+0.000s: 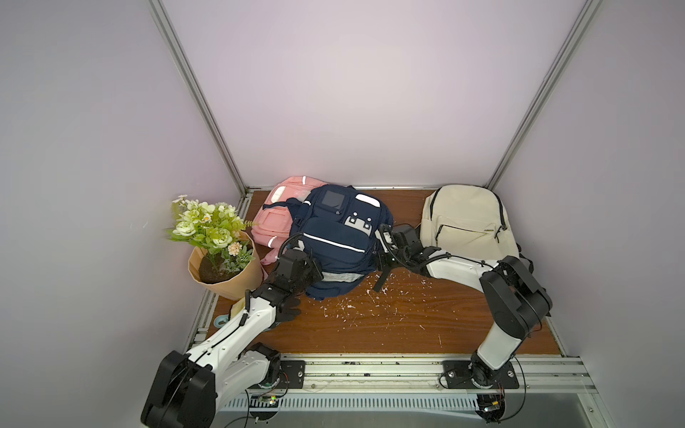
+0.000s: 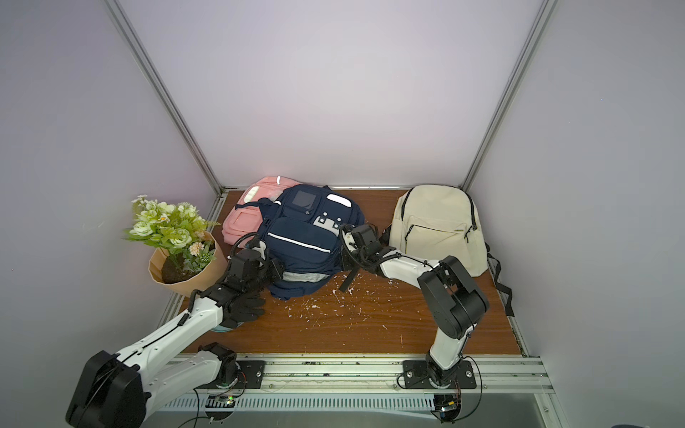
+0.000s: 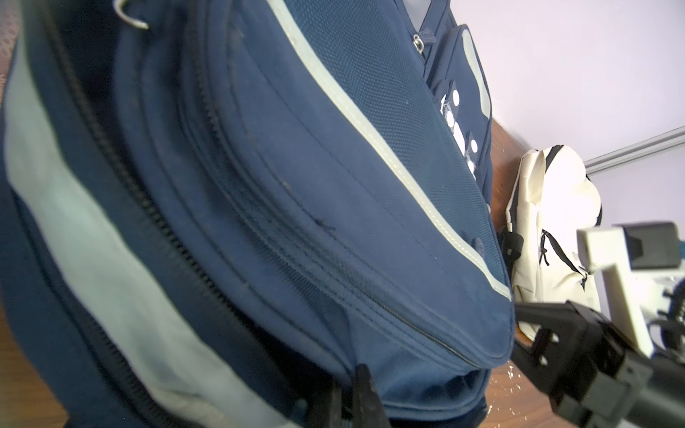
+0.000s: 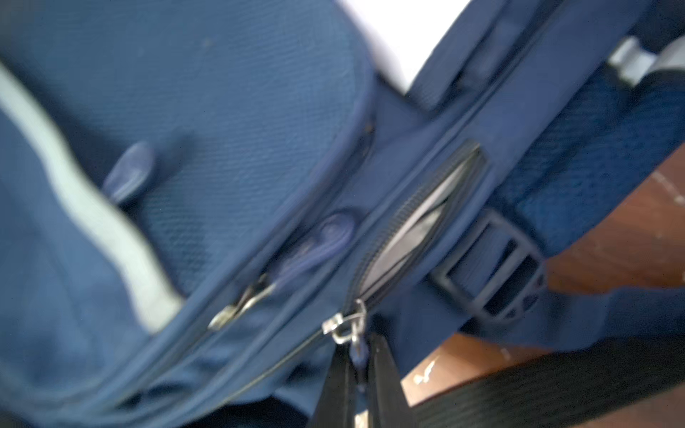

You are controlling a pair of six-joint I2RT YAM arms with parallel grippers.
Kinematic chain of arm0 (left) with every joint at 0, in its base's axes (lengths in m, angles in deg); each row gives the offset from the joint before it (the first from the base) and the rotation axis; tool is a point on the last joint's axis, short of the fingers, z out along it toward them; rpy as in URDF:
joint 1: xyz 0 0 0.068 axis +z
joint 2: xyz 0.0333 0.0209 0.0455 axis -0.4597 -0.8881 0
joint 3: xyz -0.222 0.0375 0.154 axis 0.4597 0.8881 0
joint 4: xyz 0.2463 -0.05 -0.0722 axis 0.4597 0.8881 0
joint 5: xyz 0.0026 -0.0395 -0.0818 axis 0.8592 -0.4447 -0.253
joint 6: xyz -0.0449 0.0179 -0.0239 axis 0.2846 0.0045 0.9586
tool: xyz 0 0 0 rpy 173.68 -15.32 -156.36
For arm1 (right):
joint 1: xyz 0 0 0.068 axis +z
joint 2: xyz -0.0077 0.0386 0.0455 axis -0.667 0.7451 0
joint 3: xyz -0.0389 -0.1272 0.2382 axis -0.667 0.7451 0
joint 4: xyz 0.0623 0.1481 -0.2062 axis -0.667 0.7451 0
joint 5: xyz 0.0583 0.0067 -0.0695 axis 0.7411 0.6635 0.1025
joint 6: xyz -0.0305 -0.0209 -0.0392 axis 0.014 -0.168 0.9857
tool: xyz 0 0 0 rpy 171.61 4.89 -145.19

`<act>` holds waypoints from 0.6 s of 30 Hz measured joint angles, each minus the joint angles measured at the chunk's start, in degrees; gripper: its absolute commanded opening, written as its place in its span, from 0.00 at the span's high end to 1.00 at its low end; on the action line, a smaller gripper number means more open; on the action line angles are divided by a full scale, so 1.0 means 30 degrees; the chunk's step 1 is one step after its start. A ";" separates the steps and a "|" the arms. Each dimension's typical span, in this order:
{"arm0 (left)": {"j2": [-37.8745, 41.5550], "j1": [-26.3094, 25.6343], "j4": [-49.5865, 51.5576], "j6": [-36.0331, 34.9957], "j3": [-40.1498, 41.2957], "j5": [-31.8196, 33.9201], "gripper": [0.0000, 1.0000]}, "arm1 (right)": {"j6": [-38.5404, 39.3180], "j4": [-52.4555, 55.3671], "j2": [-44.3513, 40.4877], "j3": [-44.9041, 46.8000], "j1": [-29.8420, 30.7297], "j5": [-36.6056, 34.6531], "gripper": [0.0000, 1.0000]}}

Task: Zip up the backpack
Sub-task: Zip the zipper on the backpack.

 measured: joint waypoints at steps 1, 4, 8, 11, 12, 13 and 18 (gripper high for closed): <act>0.0000 0.0000 -0.0007 -0.0007 0.0000 0.0007 1.00 | -0.0007 0.0160 0.0233 -0.0299 -0.0160 -0.0066 1.00; 0.0022 0.0000 -0.0007 -0.0058 0.0000 -0.0015 1.00 | -0.0109 0.0532 0.0867 -0.1056 -0.0758 -0.0117 1.00; 0.0109 0.0000 -0.0087 -0.0073 0.0036 -0.0153 1.00 | -0.0175 0.0816 0.0940 -0.1326 -0.0991 -0.0095 1.00; 0.0109 0.0000 -0.0124 -0.0073 0.0080 -0.0204 1.00 | -0.0211 0.0984 0.0940 -0.1399 -0.0991 -0.0095 1.00; 0.0109 0.0000 -0.0138 -0.0073 0.0087 -0.0219 1.00 | -0.0219 0.0998 0.0940 -0.1399 -0.0991 -0.0095 1.00; 0.0109 0.0000 -0.0146 -0.0073 0.0087 -0.0240 1.00 | -0.0219 0.1035 0.0940 -0.1399 -0.0991 -0.0102 1.00; 0.0131 0.0000 -0.0160 -0.0073 0.0087 -0.0284 1.00 | -0.0656 0.1770 0.1086 -0.1931 -0.1020 -0.0248 1.00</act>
